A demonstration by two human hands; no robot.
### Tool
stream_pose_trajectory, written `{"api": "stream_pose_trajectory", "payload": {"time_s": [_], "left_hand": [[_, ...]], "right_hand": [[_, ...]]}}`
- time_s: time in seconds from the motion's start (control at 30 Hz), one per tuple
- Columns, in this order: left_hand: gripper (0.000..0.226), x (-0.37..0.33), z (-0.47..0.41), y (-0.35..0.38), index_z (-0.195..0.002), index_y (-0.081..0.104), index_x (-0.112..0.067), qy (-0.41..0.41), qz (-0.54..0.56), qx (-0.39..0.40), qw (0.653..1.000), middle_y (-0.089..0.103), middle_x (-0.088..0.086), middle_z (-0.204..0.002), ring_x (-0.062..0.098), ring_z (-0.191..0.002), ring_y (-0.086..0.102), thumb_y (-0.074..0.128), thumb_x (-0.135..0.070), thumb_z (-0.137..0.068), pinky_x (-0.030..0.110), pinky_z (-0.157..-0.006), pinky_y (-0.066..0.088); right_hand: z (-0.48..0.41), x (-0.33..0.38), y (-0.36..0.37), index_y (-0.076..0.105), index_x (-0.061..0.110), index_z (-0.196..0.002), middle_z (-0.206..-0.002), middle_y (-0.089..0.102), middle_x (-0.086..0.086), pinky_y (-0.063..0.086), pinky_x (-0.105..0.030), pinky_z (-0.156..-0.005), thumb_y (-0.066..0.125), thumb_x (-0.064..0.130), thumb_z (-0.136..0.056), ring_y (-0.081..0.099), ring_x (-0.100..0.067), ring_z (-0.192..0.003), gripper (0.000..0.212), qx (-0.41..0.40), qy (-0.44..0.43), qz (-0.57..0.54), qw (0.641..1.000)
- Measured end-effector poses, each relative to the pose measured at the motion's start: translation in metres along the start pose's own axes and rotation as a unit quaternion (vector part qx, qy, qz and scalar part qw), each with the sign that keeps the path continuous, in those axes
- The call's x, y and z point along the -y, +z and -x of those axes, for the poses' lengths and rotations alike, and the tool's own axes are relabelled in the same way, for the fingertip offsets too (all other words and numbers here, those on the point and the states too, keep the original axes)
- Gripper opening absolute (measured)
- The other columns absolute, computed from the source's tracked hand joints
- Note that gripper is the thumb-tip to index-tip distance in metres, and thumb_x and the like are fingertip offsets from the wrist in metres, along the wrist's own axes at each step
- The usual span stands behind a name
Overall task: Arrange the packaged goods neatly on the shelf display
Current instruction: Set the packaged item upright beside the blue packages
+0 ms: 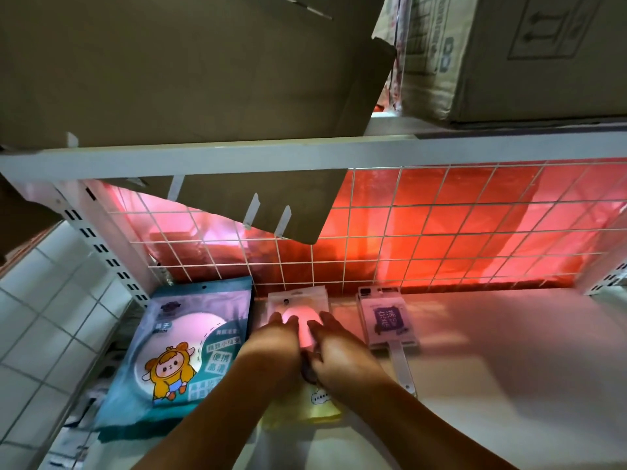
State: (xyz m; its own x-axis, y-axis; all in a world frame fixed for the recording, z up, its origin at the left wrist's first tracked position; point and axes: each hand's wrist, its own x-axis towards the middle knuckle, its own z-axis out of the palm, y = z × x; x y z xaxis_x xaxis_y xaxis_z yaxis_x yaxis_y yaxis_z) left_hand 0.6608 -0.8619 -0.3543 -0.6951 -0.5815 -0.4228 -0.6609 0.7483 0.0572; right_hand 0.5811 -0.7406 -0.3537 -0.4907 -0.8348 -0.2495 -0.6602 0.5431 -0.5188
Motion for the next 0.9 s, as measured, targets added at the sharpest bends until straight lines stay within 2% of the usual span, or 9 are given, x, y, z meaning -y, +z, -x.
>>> {"api": "stream_pose_trajectory", "payload": {"time_s": [0.13, 0.33, 0.43, 0.57, 0.73, 0.83, 0.9], "left_hand": [[0.071, 0.003, 0.001, 0.003, -0.158, 0.025, -0.019, 0.005, 0.007, -0.007, 1.000, 0.031, 0.010, -0.156, 0.026, -0.136, 0.044, 0.057, -0.039, -0.098, 0.035, -0.110, 0.038], [0.064, 0.006, 0.004, 0.007, -0.156, 0.028, -0.021, 0.017, -0.004, -0.028, 0.999, 0.030, 0.012, -0.158, 0.027, -0.134, 0.046, 0.052, -0.043, -0.100, 0.035, -0.109, 0.039], [0.068, 0.006, 0.008, 0.010, -0.159, 0.024, -0.020, 0.034, -0.011, -0.028, 0.999, 0.021, 0.012, -0.164, 0.027, -0.139, 0.043, 0.052, -0.041, -0.101, 0.035, -0.112, 0.037], [0.078, 0.003, 0.014, 0.012, -0.160, 0.020, -0.024, 0.036, -0.007, -0.006, 0.999, 0.011, 0.009, -0.167, 0.030, -0.142, 0.041, 0.062, -0.035, -0.095, 0.039, -0.115, 0.037], [0.084, -0.004, 0.015, 0.012, -0.161, 0.012, -0.026, 0.028, -0.011, 0.014, 0.999, 0.002, 0.008, -0.169, 0.029, -0.150, 0.029, 0.064, -0.033, -0.095, 0.042, -0.119, 0.032], [0.075, 0.001, 0.023, 0.010, -0.161, 0.017, -0.027, 0.039, -0.008, -0.039, 0.998, 0.007, 0.010, -0.169, 0.026, -0.147, 0.035, 0.058, -0.030, -0.099, 0.035, -0.119, 0.031], [0.064, 0.005, 0.033, 0.001, -0.159, 0.028, -0.026, 0.059, 0.001, -0.100, 0.993, 0.025, 0.014, -0.165, 0.027, -0.138, 0.047, 0.053, -0.027, -0.100, 0.033, -0.114, 0.035]], "right_hand": [[0.001, -0.002, 0.002, 0.028, 0.032, -0.155, -0.167, 0.014, 0.008, 0.012, -0.029, -0.121, 0.054, 0.044, -0.097, 0.017, -0.015, -0.152, 0.065, -0.008, 0.004, -0.008, 1.000], [0.005, -0.002, 0.001, 0.027, 0.032, -0.156, -0.167, 0.010, 0.005, 0.020, -0.032, -0.120, 0.050, 0.047, -0.098, 0.024, -0.020, -0.150, 0.065, 0.013, -0.002, 0.017, 1.000], [0.004, 0.000, 0.000, 0.025, 0.031, -0.157, -0.168, 0.008, 0.003, 0.023, -0.033, -0.120, 0.051, 0.050, -0.097, 0.025, -0.022, -0.149, 0.068, 0.031, -0.002, 0.030, 0.999], [0.004, 0.000, 0.000, 0.021, 0.031, -0.158, -0.168, 0.003, 0.002, 0.027, -0.034, -0.119, 0.054, 0.045, -0.097, 0.027, -0.024, -0.149, 0.071, 0.053, -0.009, 0.041, 0.998], [-0.004, 0.005, -0.003, 0.012, 0.031, -0.159, -0.168, -0.007, 0.000, 0.020, -0.040, -0.123, 0.057, 0.036, -0.097, 0.012, -0.027, -0.153, 0.076, 0.122, 0.006, 0.063, 0.990], [-0.003, 0.004, -0.007, 0.011, 0.032, -0.159, -0.168, -0.004, 0.001, 0.015, -0.043, -0.124, 0.057, 0.036, -0.097, 0.009, -0.026, -0.153, 0.077, 0.114, 0.005, 0.067, 0.991], [0.002, 0.006, -0.015, 0.016, 0.029, -0.159, -0.167, 0.007, -0.001, 0.018, -0.041, -0.124, 0.055, 0.037, -0.097, 0.017, -0.025, -0.151, 0.074, 0.091, -0.007, 0.075, 0.993]]}}
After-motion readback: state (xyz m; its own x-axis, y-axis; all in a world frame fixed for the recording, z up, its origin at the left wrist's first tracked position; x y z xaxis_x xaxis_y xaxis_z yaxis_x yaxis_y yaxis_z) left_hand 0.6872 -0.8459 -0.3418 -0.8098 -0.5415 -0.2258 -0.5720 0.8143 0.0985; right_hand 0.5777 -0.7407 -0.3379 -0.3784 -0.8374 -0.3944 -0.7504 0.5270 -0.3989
